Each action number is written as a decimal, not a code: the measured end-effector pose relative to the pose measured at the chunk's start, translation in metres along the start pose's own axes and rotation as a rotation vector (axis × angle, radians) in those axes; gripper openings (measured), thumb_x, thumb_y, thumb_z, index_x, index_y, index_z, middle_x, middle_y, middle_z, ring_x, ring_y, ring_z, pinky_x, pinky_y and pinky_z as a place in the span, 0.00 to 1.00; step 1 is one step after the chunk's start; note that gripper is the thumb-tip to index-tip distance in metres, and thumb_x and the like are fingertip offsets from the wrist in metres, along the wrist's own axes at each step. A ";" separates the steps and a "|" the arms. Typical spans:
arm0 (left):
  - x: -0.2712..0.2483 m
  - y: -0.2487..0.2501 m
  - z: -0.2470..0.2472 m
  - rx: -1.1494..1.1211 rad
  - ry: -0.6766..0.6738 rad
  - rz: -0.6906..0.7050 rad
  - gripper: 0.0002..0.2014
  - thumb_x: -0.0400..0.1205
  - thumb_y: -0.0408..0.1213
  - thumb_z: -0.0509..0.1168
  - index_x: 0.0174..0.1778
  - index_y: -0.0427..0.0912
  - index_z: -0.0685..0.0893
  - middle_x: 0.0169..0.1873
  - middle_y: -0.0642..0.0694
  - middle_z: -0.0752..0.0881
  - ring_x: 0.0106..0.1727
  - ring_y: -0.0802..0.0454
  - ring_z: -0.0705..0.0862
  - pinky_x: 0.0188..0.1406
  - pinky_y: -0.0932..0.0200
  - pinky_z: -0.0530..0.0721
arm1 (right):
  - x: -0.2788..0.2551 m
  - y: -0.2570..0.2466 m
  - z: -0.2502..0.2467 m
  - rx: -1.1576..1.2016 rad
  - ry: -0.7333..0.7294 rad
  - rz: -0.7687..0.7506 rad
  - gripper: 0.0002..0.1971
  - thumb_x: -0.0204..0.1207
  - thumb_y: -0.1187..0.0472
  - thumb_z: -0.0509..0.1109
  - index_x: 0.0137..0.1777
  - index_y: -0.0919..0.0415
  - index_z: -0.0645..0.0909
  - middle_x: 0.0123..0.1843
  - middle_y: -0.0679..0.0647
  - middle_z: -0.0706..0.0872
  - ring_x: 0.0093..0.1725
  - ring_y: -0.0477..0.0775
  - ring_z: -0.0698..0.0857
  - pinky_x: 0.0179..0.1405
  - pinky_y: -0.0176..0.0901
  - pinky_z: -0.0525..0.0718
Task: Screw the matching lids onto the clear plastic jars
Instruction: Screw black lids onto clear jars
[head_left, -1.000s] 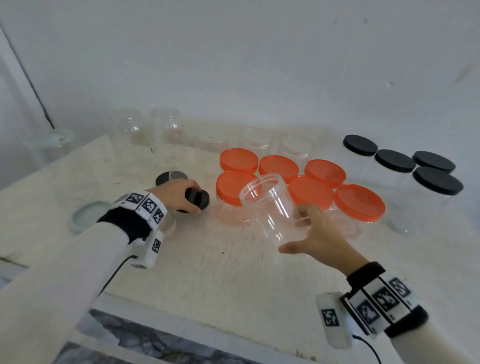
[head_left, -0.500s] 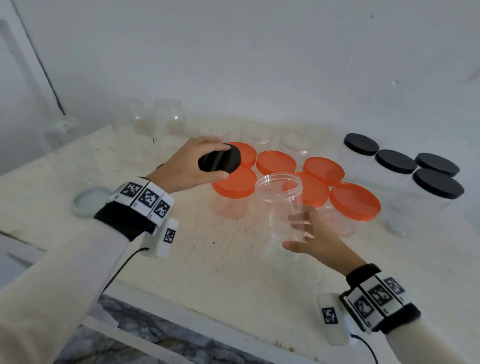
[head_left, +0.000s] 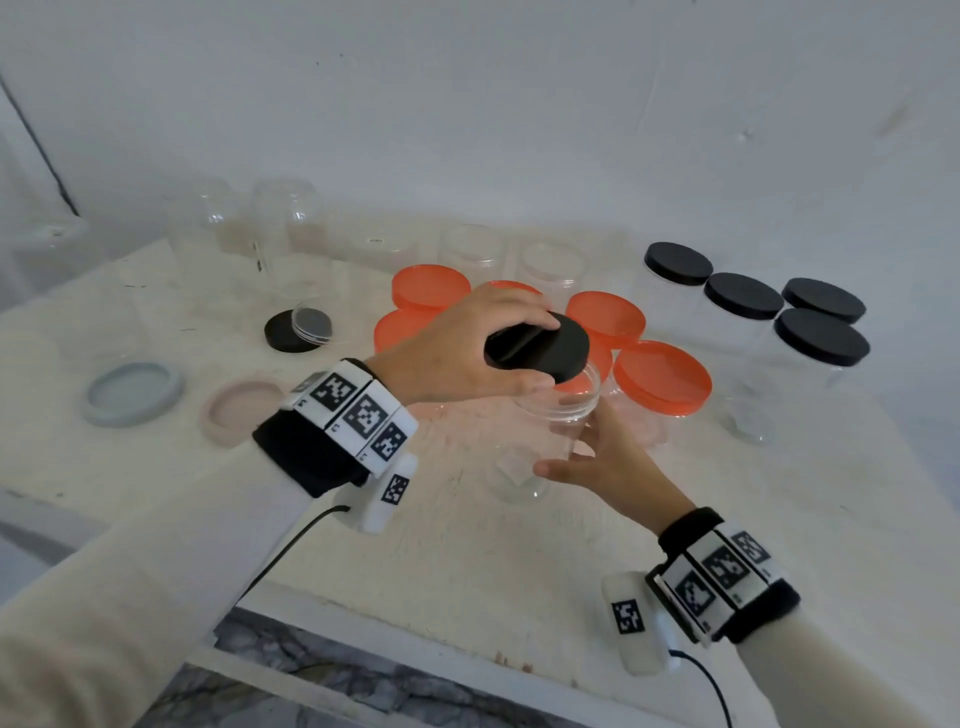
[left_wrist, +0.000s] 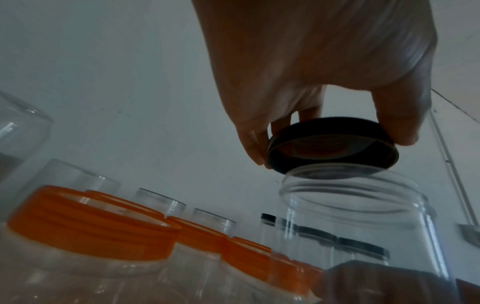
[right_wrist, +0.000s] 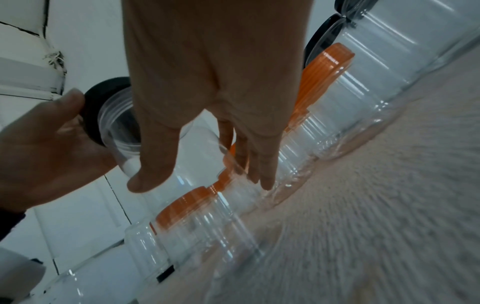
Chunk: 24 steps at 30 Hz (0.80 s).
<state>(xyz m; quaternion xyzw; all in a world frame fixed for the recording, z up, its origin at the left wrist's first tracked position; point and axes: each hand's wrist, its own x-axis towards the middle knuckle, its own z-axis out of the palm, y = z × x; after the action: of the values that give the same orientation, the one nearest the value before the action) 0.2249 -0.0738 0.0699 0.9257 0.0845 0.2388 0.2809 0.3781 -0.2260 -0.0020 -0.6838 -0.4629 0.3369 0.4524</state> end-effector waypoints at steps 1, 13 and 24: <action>0.003 0.002 0.005 0.007 -0.011 0.015 0.33 0.68 0.61 0.64 0.66 0.46 0.80 0.70 0.50 0.76 0.72 0.57 0.69 0.70 0.66 0.64 | 0.000 0.001 0.000 0.001 0.007 -0.002 0.46 0.52 0.49 0.84 0.71 0.50 0.67 0.68 0.43 0.77 0.67 0.45 0.77 0.64 0.53 0.81; 0.009 -0.001 0.023 0.059 -0.048 0.040 0.35 0.66 0.63 0.67 0.66 0.46 0.81 0.70 0.52 0.76 0.70 0.58 0.68 0.68 0.63 0.63 | 0.003 0.004 -0.001 -0.008 0.030 -0.062 0.35 0.59 0.59 0.84 0.60 0.36 0.68 0.62 0.43 0.78 0.63 0.50 0.79 0.60 0.52 0.84; -0.002 -0.004 0.031 -0.089 0.001 -0.006 0.45 0.63 0.67 0.69 0.74 0.49 0.69 0.75 0.51 0.69 0.76 0.57 0.64 0.75 0.58 0.65 | 0.004 -0.018 -0.023 -0.139 -0.114 -0.046 0.44 0.59 0.54 0.82 0.70 0.43 0.57 0.66 0.40 0.70 0.68 0.46 0.73 0.69 0.47 0.75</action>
<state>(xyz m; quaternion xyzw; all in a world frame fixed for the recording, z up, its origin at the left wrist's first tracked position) 0.2378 -0.0859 0.0440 0.9119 0.0766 0.2419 0.3225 0.3934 -0.2267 0.0229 -0.6826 -0.5255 0.3319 0.3844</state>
